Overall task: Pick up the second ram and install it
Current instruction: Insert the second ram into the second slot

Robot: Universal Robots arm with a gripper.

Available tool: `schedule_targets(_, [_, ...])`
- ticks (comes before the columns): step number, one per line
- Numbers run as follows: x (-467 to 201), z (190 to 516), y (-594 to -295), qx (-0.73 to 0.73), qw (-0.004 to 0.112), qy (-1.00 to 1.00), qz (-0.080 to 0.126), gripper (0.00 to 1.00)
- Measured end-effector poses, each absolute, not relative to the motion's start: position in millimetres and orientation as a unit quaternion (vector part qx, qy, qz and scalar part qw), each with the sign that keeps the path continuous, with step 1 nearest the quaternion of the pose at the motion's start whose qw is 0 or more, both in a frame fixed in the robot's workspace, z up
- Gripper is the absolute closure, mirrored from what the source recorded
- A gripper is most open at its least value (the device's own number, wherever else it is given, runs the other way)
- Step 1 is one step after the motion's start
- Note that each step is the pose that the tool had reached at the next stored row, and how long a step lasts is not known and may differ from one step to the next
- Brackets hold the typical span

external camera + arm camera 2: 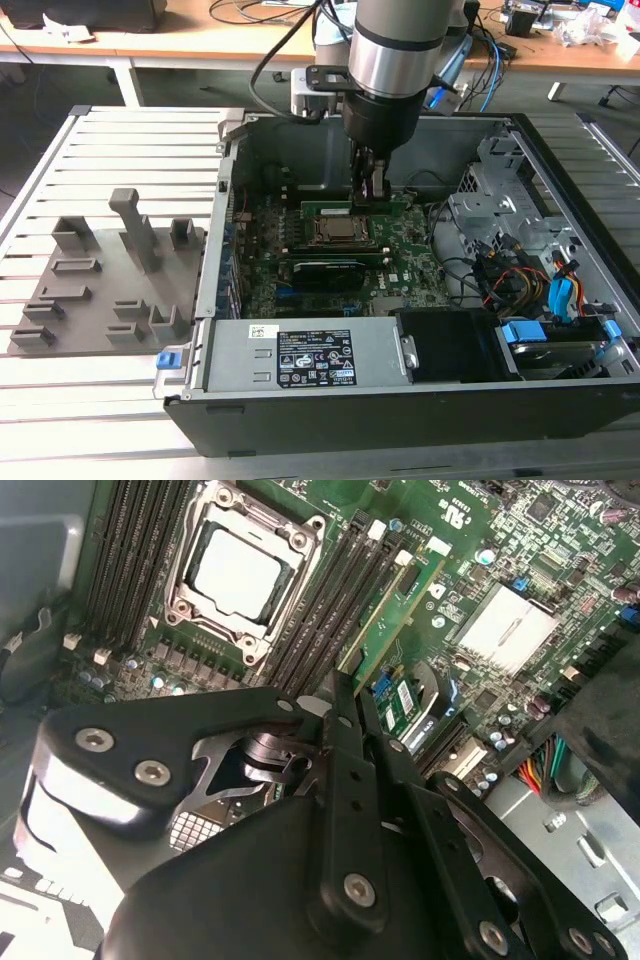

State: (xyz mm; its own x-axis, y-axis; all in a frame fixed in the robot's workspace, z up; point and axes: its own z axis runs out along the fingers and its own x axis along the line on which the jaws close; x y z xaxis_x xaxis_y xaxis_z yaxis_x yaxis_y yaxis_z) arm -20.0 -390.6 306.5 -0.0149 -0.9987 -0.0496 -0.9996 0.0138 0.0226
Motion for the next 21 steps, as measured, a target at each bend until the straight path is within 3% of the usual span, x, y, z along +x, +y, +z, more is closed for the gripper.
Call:
schedule_targets(10, [-22, 295, -391, -0.700, 0.010, 0.714, 0.025, 0.86])
schedule_targets(21, [-28, 284, -391, -0.687, 0.020, 0.726, 0.035, 0.86])
